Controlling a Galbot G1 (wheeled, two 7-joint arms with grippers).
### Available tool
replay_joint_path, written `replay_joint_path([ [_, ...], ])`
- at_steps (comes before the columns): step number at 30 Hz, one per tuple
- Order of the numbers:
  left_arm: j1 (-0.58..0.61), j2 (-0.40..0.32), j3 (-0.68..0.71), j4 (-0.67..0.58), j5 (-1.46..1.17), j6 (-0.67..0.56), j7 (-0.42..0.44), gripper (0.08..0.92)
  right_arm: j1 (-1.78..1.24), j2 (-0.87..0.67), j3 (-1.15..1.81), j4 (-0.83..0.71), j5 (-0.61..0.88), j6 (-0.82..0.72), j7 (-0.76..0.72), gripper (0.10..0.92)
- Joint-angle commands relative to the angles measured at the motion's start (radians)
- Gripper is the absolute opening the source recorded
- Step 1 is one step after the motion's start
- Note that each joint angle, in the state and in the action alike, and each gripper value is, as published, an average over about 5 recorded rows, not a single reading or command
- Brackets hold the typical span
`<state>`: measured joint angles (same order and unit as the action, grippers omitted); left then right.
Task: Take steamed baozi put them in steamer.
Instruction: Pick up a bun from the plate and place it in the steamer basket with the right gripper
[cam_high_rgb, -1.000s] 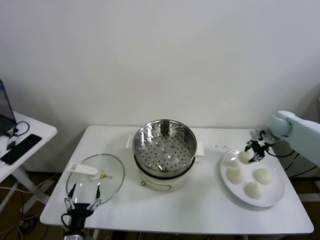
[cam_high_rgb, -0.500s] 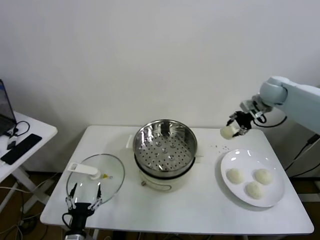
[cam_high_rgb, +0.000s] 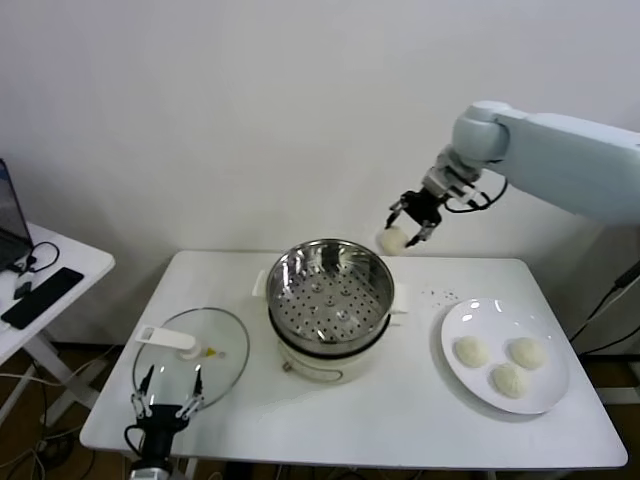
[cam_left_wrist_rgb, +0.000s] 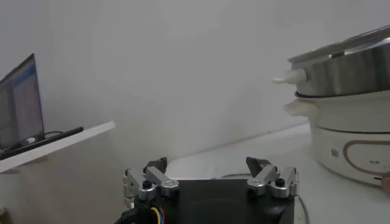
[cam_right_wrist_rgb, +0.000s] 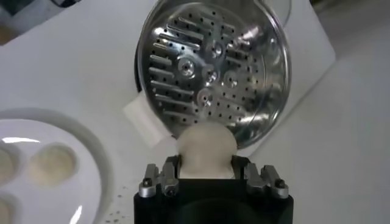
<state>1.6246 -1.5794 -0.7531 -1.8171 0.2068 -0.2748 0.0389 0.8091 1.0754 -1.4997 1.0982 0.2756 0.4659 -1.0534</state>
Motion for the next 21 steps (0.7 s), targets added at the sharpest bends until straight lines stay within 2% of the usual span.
replay_joint_path([
  [1, 0.001, -0.003, 0.004, -0.008, 0.005, -0.004, -0.001, 0.823, -0.119, 0.242, 0.056, -0.243, -0.169, 0.19, 0.03, 0.577],
  [7, 0.005, -0.003, 0.004, -0.005, 0.006, -0.013, -0.003, 0.823, -0.215, 0.338, 0.092, -0.423, -0.192, 0.269, 0.02, 0.585],
  [21, 0.002, -0.003, 0.0, 0.01, 0.006, -0.024, -0.006, 0.823, -0.301, 0.411, 0.141, -0.577, -0.238, 0.356, -0.019, 0.585],
])
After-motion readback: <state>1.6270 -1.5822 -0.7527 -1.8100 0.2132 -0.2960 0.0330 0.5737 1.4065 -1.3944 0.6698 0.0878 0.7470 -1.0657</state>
